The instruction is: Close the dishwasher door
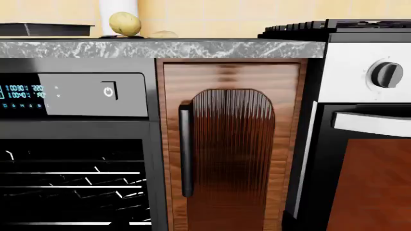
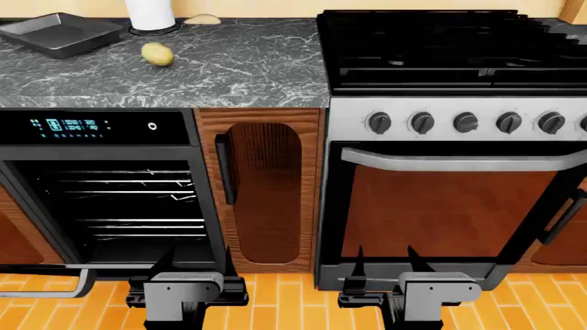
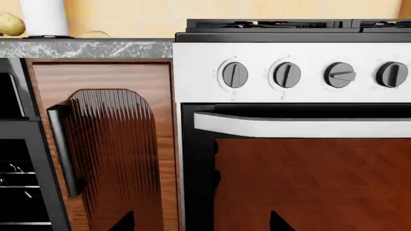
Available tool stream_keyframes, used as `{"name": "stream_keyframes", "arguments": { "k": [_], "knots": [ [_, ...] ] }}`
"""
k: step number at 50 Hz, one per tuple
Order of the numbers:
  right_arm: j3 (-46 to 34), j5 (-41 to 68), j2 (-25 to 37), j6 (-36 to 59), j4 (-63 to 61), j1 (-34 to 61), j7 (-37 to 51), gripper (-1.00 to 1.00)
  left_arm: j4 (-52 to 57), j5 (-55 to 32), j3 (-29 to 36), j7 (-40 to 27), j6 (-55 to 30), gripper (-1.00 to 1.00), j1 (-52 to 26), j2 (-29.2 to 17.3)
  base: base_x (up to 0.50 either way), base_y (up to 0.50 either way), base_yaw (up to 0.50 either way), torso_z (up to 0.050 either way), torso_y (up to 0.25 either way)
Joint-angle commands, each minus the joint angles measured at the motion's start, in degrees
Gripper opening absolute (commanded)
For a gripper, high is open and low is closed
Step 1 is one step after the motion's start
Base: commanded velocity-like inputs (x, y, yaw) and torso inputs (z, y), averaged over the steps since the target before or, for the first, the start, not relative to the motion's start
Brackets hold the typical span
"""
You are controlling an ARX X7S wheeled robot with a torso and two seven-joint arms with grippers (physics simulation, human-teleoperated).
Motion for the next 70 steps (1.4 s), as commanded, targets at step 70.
{"name": "stream_keyframes", "arguments": {
  "k": [70],
  "knots": [
    [-7.24,6.56,6.22,-0.54,0.62,0.57,8.99,1.00,0.45,-4.60,8.23,-8.58,0.50,1.00,0.21,-6.61,0.00,0.00,0.00,-0.040,-0.020]
  ]
}}
